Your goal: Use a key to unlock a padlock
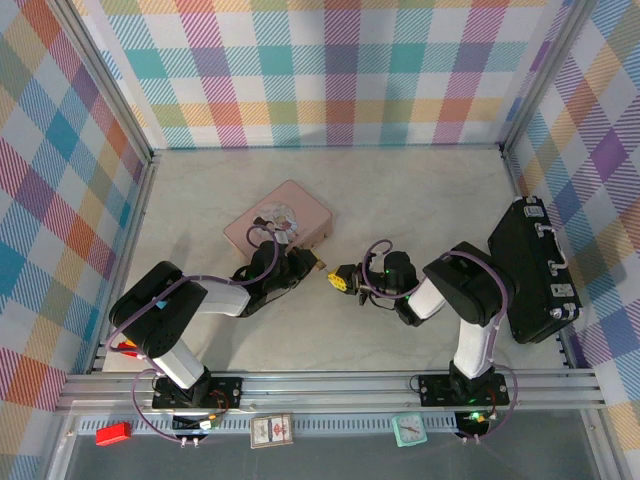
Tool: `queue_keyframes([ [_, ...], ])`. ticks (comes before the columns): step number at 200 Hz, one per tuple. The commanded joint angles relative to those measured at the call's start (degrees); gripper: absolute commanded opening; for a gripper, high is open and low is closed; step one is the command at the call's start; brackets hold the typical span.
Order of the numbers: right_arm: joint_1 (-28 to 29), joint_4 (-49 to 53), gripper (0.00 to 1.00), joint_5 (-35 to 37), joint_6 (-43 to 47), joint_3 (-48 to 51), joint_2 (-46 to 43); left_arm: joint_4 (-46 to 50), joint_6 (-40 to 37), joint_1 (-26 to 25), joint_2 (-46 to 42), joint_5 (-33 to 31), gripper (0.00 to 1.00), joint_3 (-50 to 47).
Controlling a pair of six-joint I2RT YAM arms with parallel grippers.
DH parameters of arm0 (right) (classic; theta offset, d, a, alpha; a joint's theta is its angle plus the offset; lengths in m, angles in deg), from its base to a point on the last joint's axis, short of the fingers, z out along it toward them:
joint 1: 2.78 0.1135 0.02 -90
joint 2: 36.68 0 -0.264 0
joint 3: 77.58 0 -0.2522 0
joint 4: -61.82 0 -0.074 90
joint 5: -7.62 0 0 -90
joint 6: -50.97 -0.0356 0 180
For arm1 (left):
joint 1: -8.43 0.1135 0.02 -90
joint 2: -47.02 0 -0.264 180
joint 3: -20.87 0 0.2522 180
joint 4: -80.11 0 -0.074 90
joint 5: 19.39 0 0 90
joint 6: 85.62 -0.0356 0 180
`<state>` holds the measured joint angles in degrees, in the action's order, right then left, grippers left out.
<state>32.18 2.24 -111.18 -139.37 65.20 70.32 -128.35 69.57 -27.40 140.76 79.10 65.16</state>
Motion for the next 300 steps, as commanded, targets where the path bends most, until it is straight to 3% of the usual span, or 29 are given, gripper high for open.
queue_keyframes([
  [1,0.46,-3.55,0.00,0.48,-1.01,-0.63,1.01,-2.66,9.04,0.86,0.20,6.68,0.00,-1.35],
  [300,0.49,-7.21,0.00,-0.03,-3.03,-2.94,3.31,-0.68,8.46,-3.27,-0.66,5.44,0.00,0.98],
])
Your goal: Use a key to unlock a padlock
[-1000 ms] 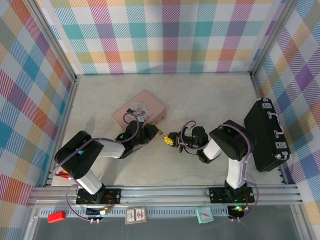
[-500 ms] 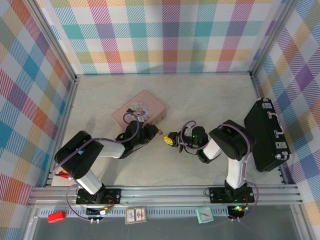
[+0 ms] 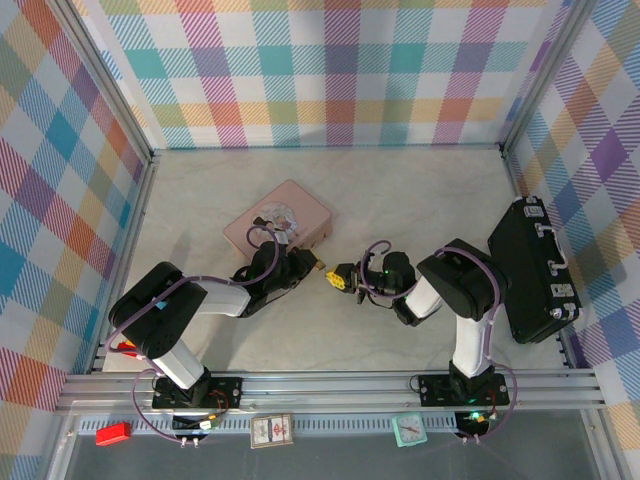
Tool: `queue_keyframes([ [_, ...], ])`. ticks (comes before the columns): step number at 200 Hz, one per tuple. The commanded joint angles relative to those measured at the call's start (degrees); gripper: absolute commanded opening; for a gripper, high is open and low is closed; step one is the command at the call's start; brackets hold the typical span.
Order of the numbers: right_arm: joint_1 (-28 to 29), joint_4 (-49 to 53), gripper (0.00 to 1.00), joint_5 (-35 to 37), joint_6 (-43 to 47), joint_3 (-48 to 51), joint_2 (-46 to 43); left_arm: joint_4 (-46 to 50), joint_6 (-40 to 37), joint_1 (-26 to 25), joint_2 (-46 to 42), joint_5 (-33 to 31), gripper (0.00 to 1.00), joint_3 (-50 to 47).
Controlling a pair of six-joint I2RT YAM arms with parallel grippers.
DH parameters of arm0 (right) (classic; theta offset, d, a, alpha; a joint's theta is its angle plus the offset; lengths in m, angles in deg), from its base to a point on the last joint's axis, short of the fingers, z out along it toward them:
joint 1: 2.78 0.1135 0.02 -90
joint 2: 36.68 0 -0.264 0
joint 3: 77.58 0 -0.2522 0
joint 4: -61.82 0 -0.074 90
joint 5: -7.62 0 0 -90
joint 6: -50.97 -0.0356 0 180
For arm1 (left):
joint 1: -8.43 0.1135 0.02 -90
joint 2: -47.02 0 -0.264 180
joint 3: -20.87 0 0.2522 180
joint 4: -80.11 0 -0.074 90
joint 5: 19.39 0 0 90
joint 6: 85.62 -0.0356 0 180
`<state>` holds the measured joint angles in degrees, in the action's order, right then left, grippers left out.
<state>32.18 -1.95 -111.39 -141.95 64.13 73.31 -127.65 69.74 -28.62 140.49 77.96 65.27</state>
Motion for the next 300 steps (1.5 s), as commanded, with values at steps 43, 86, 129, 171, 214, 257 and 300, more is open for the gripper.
queue_keyframes([
  [43,0.46,-2.27,0.00,-0.07,-0.27,-2.54,0.55,-1.50,8.46,-2.69,-0.22,6.53,0.00,1.27],
  [86,0.46,-2.01,0.00,-0.08,-0.21,-2.86,1.00,-0.86,8.47,-3.23,-0.72,6.55,0.00,1.70],
  [129,-0.14,-2.23,0.00,-1.16,-0.62,-4.73,1.87,0.05,8.55,-4.85,-0.66,6.87,0.00,2.93],
  [171,-0.51,-0.43,0.00,-1.53,0.62,-5.44,1.13,1.31,8.16,-5.66,-0.91,6.76,0.00,3.39],
  [214,-0.95,9.35,0.08,-1.77,3.27,-3.33,-3.54,13.05,5.36,-5.41,-2.94,4.64,0.00,5.91],
  [257,-1.14,43.24,0.29,-2.16,19.26,-6.91,-16.94,27.11,1.87,-3.12,-6.16,1.06,0.00,8.32],
  [300,-1.91,69.53,0.40,0.80,34.73,-11.92,-24.78,34.56,0.66,0.53,-8.08,0.60,0.00,9.37],
])
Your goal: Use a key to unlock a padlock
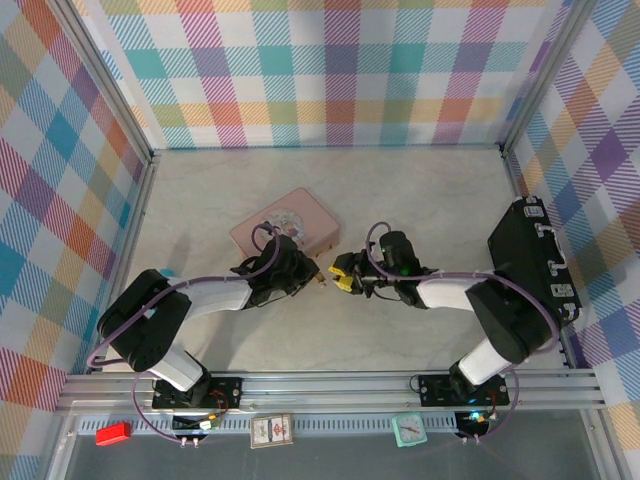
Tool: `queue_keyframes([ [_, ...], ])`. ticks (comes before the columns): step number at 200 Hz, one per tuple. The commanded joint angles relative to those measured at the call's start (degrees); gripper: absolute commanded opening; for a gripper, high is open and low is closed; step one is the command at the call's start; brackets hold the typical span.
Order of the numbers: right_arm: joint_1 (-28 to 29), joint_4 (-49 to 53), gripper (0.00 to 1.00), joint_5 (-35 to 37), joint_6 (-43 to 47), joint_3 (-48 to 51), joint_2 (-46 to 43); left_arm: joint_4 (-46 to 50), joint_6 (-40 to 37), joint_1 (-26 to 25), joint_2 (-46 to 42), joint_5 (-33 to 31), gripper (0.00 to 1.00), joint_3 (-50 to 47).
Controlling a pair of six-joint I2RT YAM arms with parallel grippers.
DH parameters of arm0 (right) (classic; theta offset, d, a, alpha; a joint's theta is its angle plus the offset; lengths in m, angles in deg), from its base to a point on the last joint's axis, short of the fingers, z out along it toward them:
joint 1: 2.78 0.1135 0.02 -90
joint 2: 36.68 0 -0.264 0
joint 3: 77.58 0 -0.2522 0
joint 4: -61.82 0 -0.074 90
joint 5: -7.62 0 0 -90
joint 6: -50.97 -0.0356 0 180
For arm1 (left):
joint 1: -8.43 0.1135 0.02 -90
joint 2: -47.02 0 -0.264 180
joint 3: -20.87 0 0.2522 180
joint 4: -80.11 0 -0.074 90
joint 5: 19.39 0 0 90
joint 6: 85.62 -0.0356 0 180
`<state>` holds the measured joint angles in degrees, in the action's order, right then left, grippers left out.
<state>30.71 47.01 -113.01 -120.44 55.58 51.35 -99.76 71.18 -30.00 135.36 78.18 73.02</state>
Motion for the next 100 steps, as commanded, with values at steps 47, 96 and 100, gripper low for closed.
queue_keyframes([
  [47,1.62,34.45,0.41,12.80,35.60,-9.35,-9.10,17.24,-7.72,2.40,-7.48,-5.55,0.00,5.08],
  [96,11.00,22.67,0.42,30.43,58.64,-3.63,-15.25,26.73,-18.58,1.21,-8.88,-15.08,0.00,10.20],
  [100,11.71,21.53,0.42,30.87,60.03,-3.07,-15.18,26.86,-18.73,1.25,-8.51,-14.66,0.00,10.55],
])
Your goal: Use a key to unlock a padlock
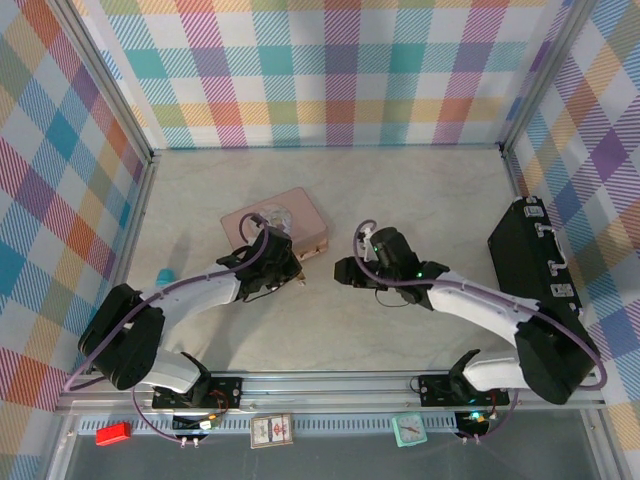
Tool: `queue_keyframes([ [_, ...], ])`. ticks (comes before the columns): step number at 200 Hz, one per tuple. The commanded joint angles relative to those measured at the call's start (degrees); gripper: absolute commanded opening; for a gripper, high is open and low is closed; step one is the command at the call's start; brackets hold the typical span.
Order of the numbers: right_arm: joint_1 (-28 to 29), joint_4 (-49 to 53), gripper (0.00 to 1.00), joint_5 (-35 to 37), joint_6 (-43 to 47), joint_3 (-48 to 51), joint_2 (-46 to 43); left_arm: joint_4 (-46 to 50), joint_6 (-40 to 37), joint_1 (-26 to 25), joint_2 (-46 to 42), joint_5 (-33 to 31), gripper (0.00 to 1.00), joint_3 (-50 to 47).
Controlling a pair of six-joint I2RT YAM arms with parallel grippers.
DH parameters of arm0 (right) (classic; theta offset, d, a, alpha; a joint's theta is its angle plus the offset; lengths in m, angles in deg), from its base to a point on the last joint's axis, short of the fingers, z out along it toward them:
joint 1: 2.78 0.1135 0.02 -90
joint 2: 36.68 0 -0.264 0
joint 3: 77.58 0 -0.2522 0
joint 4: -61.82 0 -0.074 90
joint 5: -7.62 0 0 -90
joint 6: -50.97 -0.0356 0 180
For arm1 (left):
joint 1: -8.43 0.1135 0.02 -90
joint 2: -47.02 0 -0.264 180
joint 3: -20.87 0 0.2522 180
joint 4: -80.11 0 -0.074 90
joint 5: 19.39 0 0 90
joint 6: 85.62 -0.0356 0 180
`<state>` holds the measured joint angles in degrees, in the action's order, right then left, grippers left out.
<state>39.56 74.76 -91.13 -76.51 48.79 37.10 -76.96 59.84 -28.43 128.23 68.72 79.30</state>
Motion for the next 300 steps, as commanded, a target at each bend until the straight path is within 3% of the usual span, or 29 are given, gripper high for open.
queue_keyframes([
  [1,3.02,-6.61,0.42,9.09,16.46,3.87,-0.88,4.08,-7.43,-0.32,-1.31,-5.04,0.00,4.37],
  [43,12.63,-19.79,0.43,16.50,33.41,6.76,4.44,1.67,-3.46,0.10,2.05,1.32,0.00,5.37],
  [76,15.36,-30.63,0.43,17.34,38.97,8.72,9.28,-0.88,-1.17,0.38,3.25,5.07,0.00,4.98],
  [120,16.65,-38.40,0.42,20.31,44.74,8.60,15.08,-0.78,-0.60,0.35,2.47,5.41,0.00,4.00],
  [184,17.20,-40.93,0.33,23.08,46.70,7.31,19.20,-0.89,-0.46,0.31,1.63,5.49,0.00,3.12],
  [300,18.52,-45.41,0.27,27.94,46.55,5.67,24.57,-1.26,-0.18,0.30,1.06,6.11,0.00,2.27],
])
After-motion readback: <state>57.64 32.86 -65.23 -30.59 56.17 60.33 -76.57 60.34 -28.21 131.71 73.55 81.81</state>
